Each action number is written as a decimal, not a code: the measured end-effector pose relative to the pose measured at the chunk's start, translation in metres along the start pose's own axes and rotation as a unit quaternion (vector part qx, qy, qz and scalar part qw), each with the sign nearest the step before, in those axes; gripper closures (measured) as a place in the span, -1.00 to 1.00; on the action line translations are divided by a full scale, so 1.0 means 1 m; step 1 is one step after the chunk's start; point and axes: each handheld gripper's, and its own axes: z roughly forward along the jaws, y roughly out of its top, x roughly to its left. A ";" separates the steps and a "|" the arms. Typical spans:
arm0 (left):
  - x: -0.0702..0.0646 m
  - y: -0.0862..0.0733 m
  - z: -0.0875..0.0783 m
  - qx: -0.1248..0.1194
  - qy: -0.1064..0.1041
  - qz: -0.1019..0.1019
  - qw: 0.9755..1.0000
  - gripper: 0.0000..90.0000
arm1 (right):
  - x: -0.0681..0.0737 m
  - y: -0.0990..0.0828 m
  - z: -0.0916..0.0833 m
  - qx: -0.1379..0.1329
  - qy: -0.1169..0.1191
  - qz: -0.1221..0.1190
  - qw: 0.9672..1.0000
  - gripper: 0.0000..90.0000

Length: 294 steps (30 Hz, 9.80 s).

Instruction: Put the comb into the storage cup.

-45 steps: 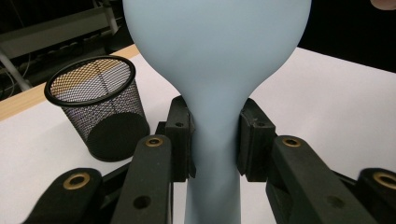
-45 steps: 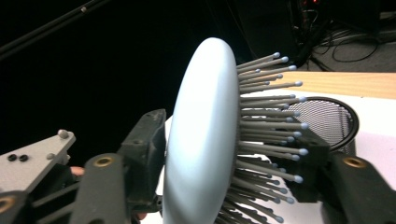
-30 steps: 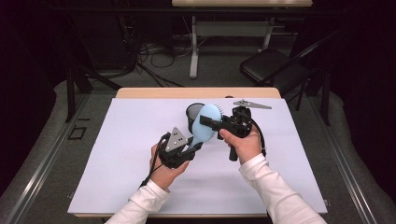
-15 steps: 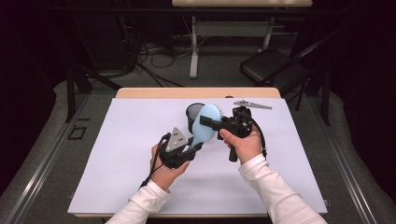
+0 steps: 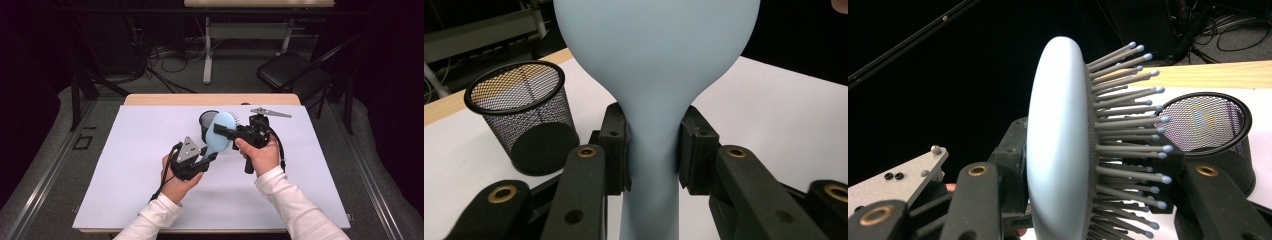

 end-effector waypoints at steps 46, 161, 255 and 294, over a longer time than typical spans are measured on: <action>0.024 0.005 -0.018 -0.051 0.024 -0.046 0.997 -0.27 | -0.009 0.014 -0.008 -0.019 -0.021 -0.005 1.000 0.08; 0.075 -0.003 -0.031 -0.026 0.069 -0.109 0.991 -0.98 | -0.031 0.109 0.065 -0.055 -0.197 -0.138 0.969 0.08; 0.076 -0.004 -0.028 -0.023 0.067 -0.108 0.992 -0.98 | -0.049 0.038 0.106 -0.006 -0.206 -0.215 0.955 -0.03; 0.079 -0.004 -0.031 -0.026 0.063 -0.117 0.991 -0.98 | -0.048 0.043 0.098 -0.020 -0.208 -0.200 0.957 -0.68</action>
